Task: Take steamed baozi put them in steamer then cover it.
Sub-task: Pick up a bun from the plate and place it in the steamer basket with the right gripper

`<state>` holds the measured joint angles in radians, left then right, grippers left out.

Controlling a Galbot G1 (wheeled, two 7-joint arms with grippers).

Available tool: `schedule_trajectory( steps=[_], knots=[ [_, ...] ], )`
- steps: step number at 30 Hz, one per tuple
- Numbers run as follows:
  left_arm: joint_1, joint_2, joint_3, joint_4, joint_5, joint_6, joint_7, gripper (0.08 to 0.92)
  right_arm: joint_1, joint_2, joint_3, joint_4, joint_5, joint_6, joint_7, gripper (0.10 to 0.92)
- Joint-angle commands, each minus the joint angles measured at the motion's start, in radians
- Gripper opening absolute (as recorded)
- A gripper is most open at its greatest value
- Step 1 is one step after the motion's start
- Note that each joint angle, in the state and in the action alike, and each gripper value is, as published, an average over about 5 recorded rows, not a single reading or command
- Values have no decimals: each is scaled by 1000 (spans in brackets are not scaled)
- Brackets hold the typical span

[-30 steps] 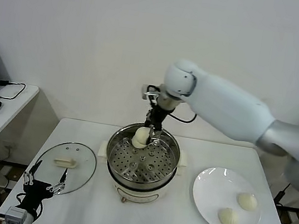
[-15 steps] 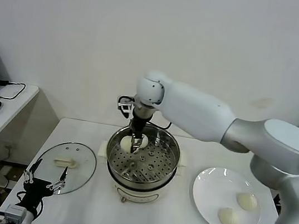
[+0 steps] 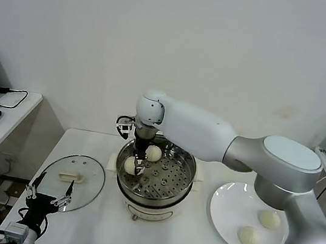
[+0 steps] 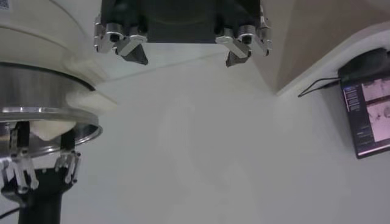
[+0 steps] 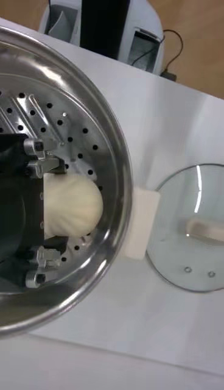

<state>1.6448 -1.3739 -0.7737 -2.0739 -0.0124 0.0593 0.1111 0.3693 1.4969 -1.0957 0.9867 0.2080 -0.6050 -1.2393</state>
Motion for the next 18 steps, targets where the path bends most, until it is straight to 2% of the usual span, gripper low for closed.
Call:
schedule_trajectory(
  steps=[1,6,10,14,18],
  knots=[
    [-1,-1,1,-2,0,0,1,823,-22,18,11,-25,-13,-6,14,619],
    [-1,-9,3,-9,1,2,3,823,-22,9,22,-20,-3,-8,23,639],
    [0,-11,5,-10,3,2,3,823,-18,-25,41,11,8,-16,33,735],
    [1,-13,5,-14,4,2,5,823,15,-106,54,104,19,-18,31,812],
    [1,-17,7,-18,8,4,7,823,63,-229,95,252,-5,-3,10,822]
  ],
)
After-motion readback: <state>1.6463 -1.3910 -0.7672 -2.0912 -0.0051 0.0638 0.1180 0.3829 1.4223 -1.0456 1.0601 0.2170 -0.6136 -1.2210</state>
